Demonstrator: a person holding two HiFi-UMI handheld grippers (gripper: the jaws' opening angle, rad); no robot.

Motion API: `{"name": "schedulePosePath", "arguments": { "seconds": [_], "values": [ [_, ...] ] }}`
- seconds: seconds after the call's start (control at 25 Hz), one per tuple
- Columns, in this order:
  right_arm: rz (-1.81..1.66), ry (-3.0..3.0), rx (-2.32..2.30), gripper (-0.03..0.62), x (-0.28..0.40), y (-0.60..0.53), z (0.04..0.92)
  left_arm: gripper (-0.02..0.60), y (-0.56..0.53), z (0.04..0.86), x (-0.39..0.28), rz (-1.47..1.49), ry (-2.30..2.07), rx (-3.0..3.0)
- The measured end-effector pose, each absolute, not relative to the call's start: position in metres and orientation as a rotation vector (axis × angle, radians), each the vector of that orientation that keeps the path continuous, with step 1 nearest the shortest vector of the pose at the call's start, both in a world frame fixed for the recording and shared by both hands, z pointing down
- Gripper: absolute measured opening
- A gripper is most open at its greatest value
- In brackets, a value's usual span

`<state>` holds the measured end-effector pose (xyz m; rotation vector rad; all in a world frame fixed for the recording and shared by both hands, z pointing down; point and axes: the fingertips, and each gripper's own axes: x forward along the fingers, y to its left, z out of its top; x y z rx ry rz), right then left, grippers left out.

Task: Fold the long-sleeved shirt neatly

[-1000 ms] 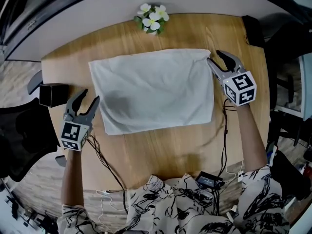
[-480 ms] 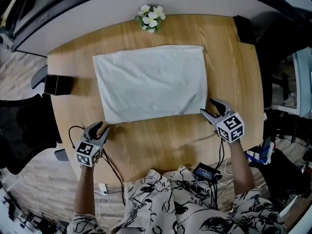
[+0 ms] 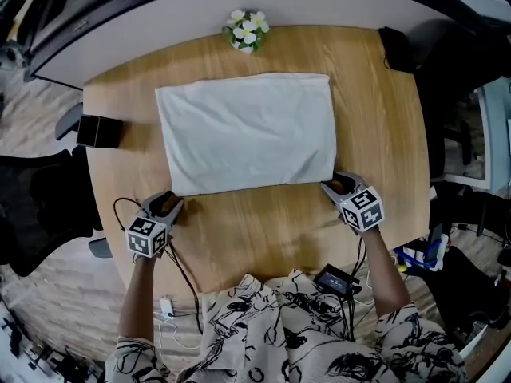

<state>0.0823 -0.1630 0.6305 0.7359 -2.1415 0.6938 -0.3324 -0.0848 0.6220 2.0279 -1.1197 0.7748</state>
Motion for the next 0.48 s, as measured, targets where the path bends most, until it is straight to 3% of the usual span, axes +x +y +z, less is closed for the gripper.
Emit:
{"name": "schedulePosePath", "arguments": {
  "seconds": [0.16,0.28,0.48],
  "values": [
    [0.664,-2.128,0.761,0.119,0.0831,-0.164,0.6299,0.156,-0.0887,0.6227,-0.3336,0.775,-1.13,2.017],
    [0.672,-2.126,0.795,0.051,0.0864,-0.1656,0.628,0.027,-0.0892,0.6247,-0.3317,0.803,-1.113,2.003],
    [0.648,-2.099,0.8,0.032,0.091,-0.1668,0.6262,0.012,-0.0874,0.6207,-0.3344,0.843,-1.123,1.989]
  ]
}}
